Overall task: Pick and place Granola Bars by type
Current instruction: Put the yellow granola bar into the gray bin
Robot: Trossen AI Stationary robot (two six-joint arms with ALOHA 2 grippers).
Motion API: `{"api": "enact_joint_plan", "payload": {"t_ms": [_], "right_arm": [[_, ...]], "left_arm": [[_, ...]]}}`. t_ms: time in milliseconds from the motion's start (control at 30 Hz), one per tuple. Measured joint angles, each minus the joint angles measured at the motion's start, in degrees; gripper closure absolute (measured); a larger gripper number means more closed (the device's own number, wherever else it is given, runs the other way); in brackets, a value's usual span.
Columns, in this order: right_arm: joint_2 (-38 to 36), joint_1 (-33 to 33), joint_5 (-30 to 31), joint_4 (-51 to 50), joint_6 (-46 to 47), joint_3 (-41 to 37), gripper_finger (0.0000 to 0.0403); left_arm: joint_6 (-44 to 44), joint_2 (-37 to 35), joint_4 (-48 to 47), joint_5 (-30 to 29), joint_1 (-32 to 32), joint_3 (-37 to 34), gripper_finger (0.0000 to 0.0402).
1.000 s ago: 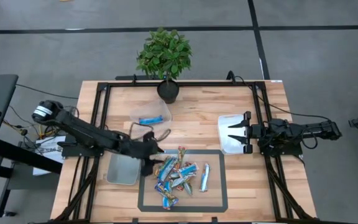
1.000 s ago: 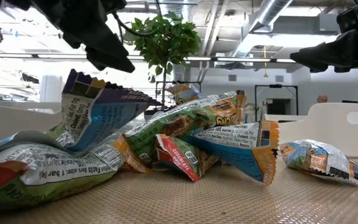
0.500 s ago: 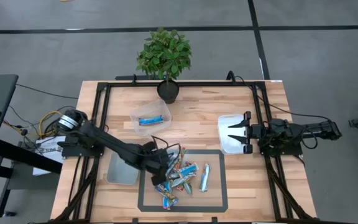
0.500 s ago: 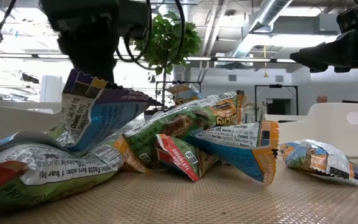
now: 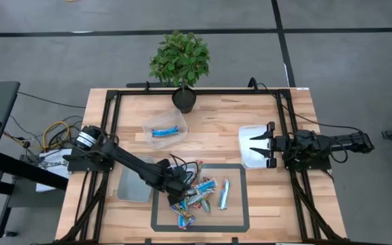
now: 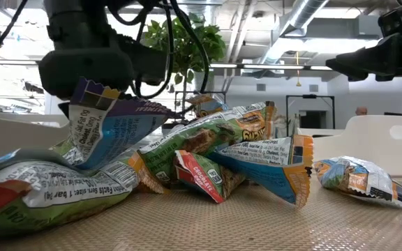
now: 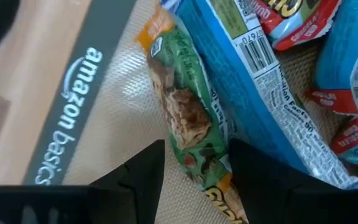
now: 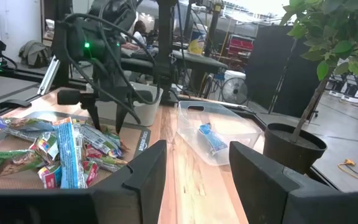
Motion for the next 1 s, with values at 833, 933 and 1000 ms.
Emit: {"api": "enact_joint_plan", "payload": {"t_ms": [833,933,1000], "right_arm": [[0.0,0.0,0.0,0.0,0.0,0.0,0.0232],[0.0,0.01,0.0,0.0,0.0,-0.01,0.0232],[-0.01,0.01,0.0,0.0,0.0,-0.01,0.0232]], "left_arm": [[3.87,-0.16,3.26,1.01,0.2,-0.07,0.0366],[4.26,-1.92,3.73,-0.01,0.29,-0.11,0.038],[4.33,-3.62,3.73,-1.97,0.35,-0.11,0.0385]]}}
